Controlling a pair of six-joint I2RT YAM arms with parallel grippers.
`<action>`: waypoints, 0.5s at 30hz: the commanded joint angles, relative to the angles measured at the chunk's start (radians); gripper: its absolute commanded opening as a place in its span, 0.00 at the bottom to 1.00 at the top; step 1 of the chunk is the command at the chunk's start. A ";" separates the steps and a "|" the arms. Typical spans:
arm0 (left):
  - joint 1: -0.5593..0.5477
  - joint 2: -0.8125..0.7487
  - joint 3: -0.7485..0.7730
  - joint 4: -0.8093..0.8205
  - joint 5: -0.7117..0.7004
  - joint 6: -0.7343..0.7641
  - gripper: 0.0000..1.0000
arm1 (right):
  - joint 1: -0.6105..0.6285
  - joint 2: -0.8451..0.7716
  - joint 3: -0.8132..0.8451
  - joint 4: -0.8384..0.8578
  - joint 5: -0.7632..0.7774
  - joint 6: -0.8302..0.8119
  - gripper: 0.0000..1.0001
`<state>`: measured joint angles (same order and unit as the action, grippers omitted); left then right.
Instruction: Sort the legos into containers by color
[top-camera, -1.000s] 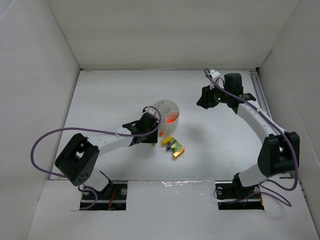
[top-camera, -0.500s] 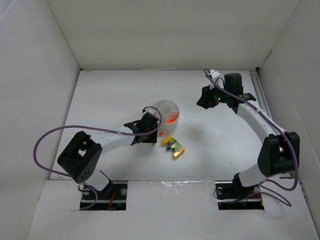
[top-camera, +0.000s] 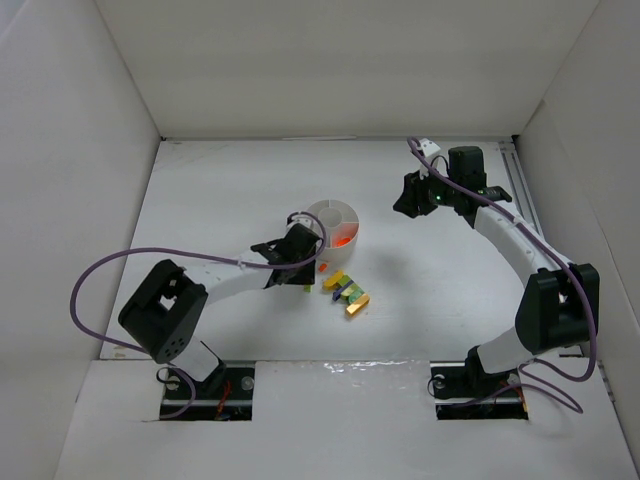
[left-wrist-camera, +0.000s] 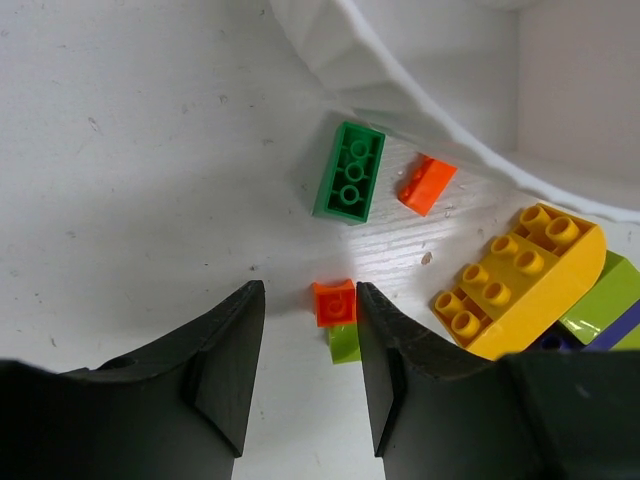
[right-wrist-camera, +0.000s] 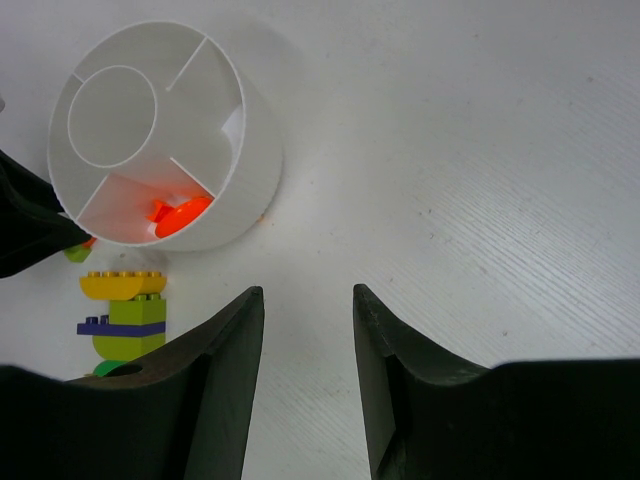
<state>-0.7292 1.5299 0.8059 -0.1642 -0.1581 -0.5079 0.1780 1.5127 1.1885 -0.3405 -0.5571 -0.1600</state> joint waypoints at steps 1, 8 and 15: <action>-0.013 -0.027 0.027 -0.009 -0.003 -0.034 0.38 | 0.000 0.000 0.008 0.006 -0.009 -0.007 0.47; -0.073 -0.036 0.036 -0.009 -0.041 -0.034 0.38 | -0.009 0.000 0.008 0.006 -0.009 -0.007 0.47; -0.073 0.027 0.058 -0.018 -0.078 -0.034 0.38 | -0.018 -0.009 -0.001 0.006 -0.009 -0.007 0.47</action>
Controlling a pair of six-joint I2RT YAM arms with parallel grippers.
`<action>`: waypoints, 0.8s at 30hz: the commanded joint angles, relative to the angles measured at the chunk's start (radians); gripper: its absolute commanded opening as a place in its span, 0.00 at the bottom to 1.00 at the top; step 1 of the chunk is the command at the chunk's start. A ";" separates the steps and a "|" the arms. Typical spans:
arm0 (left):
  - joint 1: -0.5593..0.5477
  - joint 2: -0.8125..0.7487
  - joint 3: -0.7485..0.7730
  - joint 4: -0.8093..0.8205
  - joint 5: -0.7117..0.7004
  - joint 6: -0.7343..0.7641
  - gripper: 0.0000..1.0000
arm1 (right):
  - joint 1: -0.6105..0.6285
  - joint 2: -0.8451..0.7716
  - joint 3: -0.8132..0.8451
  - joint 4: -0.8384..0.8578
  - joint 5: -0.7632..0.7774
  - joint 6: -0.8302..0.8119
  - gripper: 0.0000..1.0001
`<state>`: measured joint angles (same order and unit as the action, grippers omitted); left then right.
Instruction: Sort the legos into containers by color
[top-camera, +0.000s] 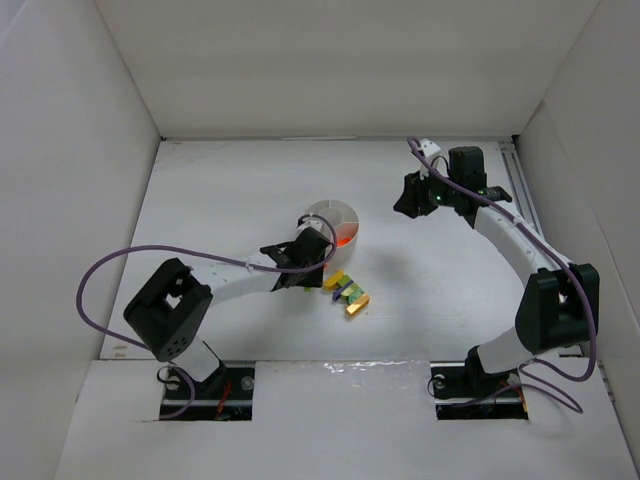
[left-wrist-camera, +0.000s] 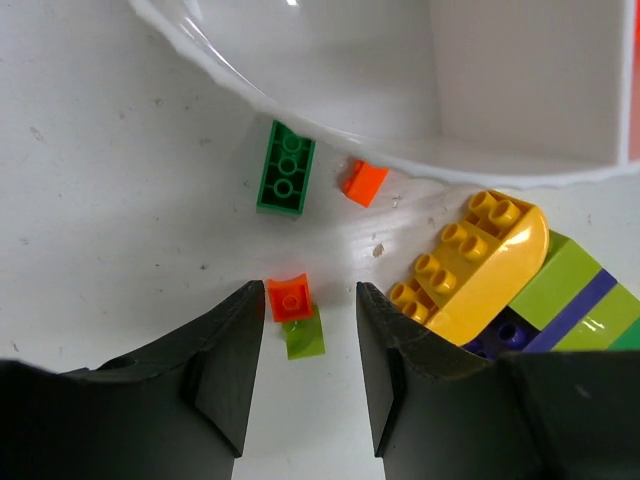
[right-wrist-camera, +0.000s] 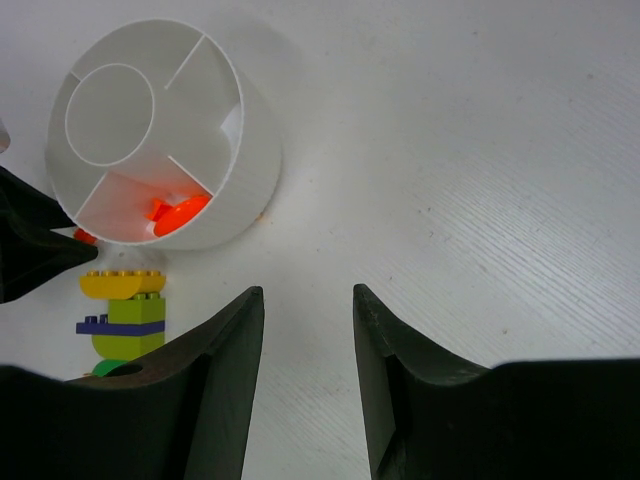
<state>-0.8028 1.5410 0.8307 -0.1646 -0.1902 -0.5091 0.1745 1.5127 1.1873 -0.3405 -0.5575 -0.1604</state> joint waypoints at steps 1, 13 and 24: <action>0.001 0.027 0.033 -0.018 -0.046 -0.032 0.38 | -0.015 -0.009 0.000 0.006 -0.009 -0.007 0.47; 0.001 0.036 0.013 -0.018 -0.055 -0.032 0.32 | -0.033 -0.019 -0.009 0.006 -0.027 -0.007 0.47; 0.001 -0.042 -0.038 0.002 -0.055 -0.014 0.04 | -0.033 -0.019 -0.009 0.006 -0.036 -0.007 0.47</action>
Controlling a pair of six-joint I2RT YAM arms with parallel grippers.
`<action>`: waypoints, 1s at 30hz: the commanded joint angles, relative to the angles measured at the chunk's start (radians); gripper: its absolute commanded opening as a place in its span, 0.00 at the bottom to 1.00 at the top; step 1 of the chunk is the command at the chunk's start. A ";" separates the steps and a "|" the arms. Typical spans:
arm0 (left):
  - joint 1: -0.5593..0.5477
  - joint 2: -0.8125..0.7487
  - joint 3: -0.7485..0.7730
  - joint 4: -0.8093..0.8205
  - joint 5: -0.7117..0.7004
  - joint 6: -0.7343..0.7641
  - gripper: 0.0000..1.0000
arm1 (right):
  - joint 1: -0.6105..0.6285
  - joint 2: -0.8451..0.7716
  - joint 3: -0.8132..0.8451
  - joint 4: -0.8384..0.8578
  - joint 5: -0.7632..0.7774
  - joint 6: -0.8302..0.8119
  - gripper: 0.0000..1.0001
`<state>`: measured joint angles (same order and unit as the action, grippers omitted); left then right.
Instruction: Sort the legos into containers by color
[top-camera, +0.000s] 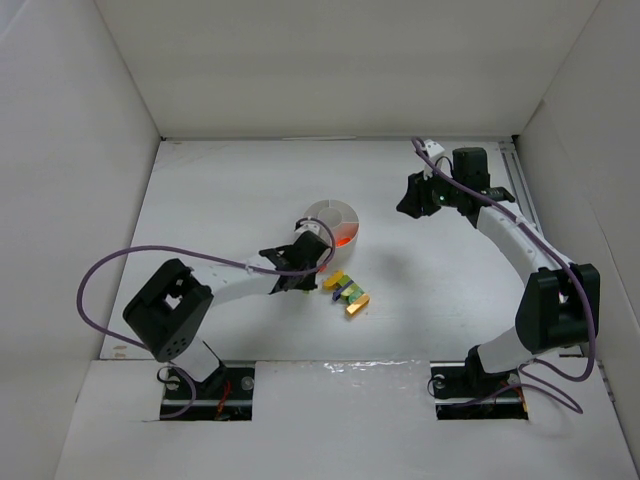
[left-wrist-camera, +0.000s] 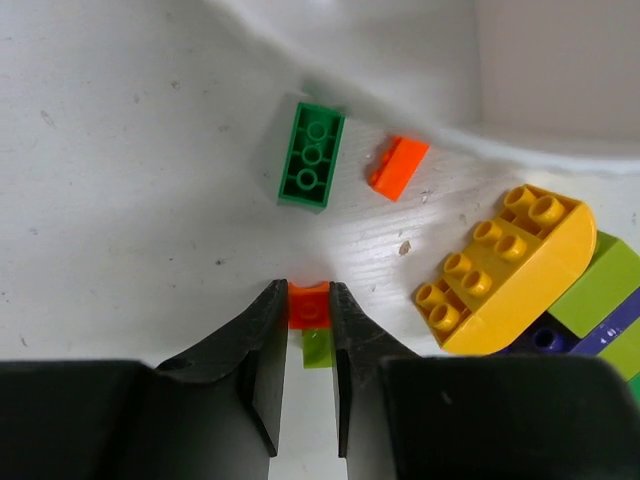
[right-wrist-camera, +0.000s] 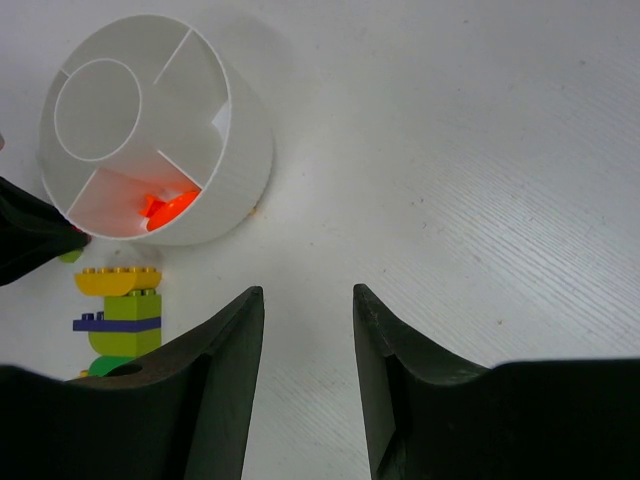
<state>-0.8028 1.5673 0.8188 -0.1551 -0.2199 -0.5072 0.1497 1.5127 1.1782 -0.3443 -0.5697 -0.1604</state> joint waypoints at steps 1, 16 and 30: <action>0.001 -0.082 -0.049 -0.008 -0.026 -0.016 0.02 | -0.009 -0.019 0.000 0.010 -0.024 -0.007 0.47; -0.058 -0.395 0.026 0.061 -0.029 0.265 0.00 | 0.001 0.012 0.038 0.010 -0.053 0.002 0.47; -0.058 -0.195 0.266 0.158 0.001 0.450 0.00 | 0.010 0.030 0.057 -0.001 -0.044 0.012 0.47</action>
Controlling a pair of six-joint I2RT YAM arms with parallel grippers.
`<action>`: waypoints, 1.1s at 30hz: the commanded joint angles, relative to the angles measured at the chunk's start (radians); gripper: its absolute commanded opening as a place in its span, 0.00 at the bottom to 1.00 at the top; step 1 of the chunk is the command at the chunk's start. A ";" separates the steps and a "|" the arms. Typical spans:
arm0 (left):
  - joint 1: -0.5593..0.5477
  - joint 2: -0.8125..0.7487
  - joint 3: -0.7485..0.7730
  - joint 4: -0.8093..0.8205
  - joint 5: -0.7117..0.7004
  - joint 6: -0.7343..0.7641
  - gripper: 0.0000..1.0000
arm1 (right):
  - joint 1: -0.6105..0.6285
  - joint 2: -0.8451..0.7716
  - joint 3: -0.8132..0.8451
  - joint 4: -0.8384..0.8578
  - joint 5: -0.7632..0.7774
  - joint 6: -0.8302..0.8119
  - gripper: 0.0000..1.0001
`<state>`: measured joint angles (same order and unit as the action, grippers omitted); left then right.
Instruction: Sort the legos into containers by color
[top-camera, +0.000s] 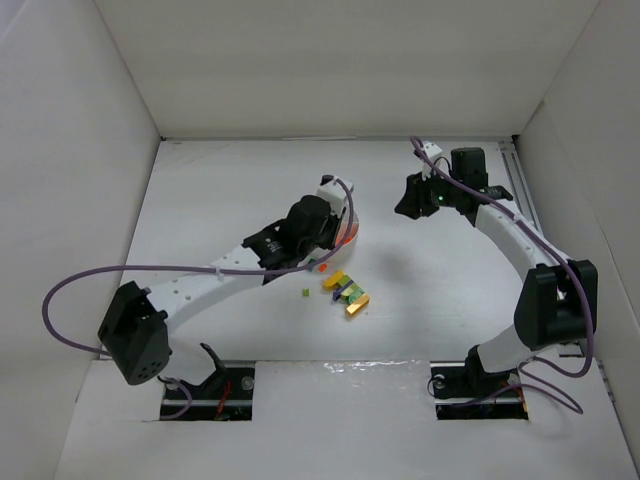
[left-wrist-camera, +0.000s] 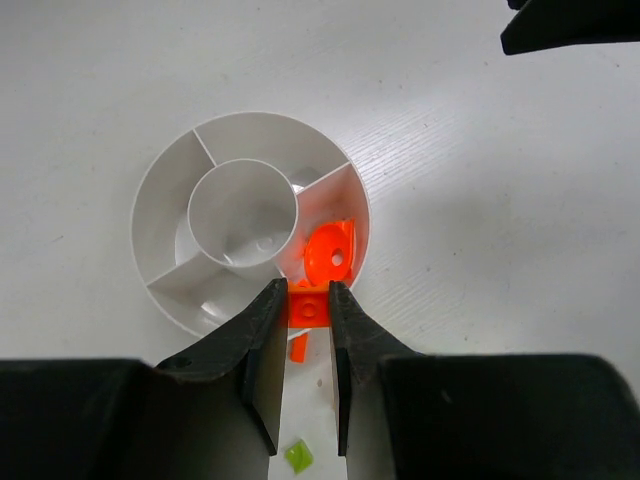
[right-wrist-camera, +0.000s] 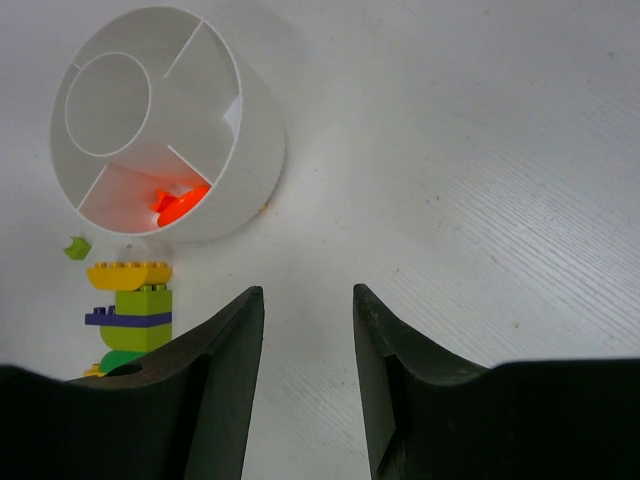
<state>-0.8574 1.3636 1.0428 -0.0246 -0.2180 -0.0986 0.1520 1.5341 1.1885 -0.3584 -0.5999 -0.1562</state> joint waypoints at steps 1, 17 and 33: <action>-0.003 0.020 0.042 0.037 0.009 0.042 0.00 | 0.008 0.009 0.046 0.013 -0.014 0.007 0.47; -0.003 0.184 0.148 -0.028 0.054 0.051 0.00 | 0.008 0.018 0.056 0.013 -0.014 0.007 0.47; 0.037 0.301 0.198 -0.080 0.057 -0.006 0.04 | 0.008 0.018 0.046 0.013 -0.014 -0.002 0.47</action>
<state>-0.8276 1.6680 1.1957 -0.0952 -0.1612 -0.0868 0.1520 1.5547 1.1969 -0.3592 -0.5995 -0.1566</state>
